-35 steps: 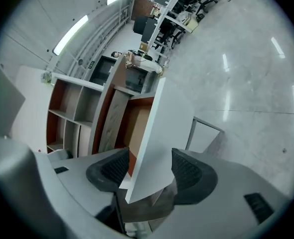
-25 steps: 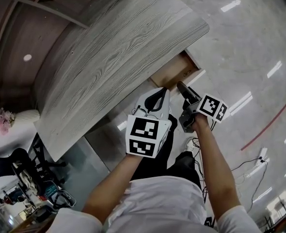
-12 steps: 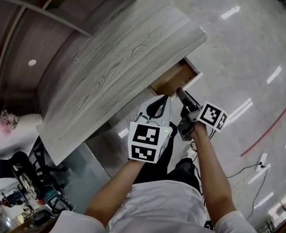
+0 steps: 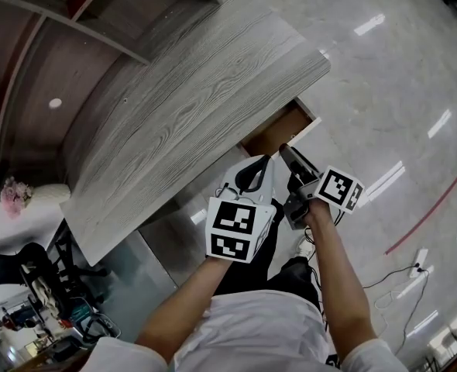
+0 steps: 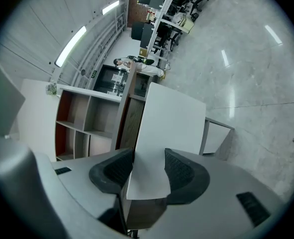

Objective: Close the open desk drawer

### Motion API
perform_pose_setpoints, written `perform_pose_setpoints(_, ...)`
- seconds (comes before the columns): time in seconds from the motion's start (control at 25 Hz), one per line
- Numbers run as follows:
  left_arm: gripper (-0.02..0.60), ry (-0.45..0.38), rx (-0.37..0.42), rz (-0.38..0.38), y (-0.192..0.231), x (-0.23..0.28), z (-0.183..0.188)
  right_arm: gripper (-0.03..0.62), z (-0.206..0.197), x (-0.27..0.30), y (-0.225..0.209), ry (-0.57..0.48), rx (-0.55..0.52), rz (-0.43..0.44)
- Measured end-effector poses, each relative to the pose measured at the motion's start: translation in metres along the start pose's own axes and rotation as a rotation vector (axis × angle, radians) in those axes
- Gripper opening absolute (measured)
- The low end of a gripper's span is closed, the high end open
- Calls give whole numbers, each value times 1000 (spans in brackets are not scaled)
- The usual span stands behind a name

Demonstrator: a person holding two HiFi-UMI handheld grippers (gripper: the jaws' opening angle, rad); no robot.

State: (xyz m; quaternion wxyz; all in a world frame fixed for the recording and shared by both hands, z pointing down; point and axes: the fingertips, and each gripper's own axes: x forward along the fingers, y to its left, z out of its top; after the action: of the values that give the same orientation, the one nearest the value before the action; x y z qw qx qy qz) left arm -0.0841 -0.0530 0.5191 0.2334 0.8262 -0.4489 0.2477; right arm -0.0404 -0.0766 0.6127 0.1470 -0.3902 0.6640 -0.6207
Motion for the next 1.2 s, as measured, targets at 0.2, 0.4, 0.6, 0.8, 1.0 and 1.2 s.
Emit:
perform_pose_setpoints(0.2, 3, 1, 5, 2, 1, 0, 1, 189, 1, 13, 4, 15, -2, 16)
perform_pose_setpoints(0.4, 3, 5, -1, 12, 6, 0, 1, 190, 5, 26, 7, 23, 3, 39)
perform_pose_setpoints(0.6, 3, 6, -3, 18, 13, 3, 2, 190, 8, 46, 11, 36, -1, 68)
perform_pose_setpoints(0.8, 3, 17, 2, 29, 22, 3, 0, 190, 9, 59, 16, 45, -6, 83)
perform_pose_setpoints(1.0, 3, 5, -6, 33, 27, 5, 4, 190, 11, 69, 18, 41, -5, 104)
perform_pose_setpoints(1.2, 3, 11, 4, 36, 35, 6, 6, 190, 12, 81, 22, 57, -10, 117)
